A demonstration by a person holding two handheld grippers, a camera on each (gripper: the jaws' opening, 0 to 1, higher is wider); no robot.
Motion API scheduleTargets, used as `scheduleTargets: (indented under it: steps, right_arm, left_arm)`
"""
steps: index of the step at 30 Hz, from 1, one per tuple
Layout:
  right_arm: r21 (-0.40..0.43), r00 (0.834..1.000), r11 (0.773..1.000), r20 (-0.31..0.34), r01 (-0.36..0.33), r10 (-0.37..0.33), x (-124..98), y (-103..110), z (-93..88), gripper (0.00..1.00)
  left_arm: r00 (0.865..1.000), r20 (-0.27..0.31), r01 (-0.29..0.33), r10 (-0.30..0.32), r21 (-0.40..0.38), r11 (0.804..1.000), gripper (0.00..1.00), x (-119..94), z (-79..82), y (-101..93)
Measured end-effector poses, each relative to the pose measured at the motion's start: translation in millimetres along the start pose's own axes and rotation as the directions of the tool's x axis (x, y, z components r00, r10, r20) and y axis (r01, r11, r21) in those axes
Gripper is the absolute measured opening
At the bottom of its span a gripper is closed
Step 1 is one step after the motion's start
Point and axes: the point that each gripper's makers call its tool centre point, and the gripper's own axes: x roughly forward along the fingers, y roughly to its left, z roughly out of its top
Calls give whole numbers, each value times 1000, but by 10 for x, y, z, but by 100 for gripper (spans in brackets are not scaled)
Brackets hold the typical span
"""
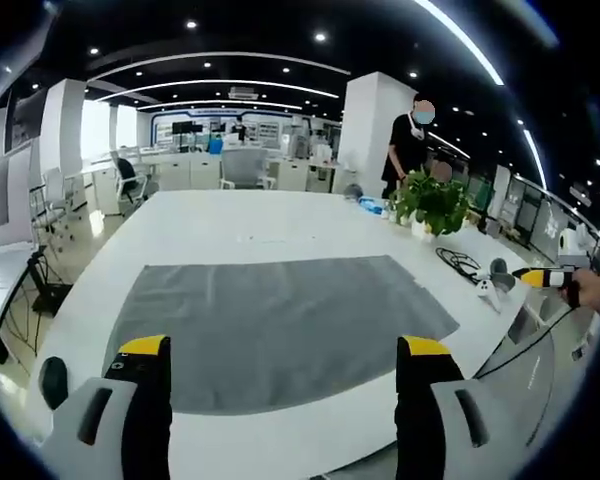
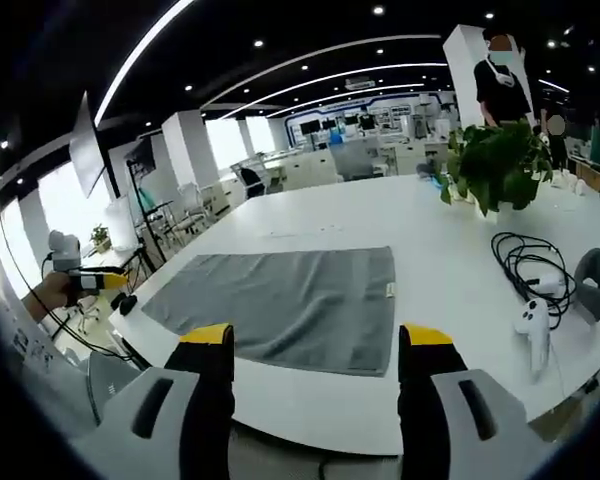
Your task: Fold the towel on the table until its edges align and the towel forms a compact rectangular stack.
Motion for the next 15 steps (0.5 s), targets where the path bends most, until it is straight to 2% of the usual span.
scheduleTargets:
  steps: [15]
  right_arm:
    - [-2,1000,1000,-2,-6,6,15,14,9,65]
  left_arm:
    - [1000,-8,-3,3,-8,1000,96,8,-39,18]
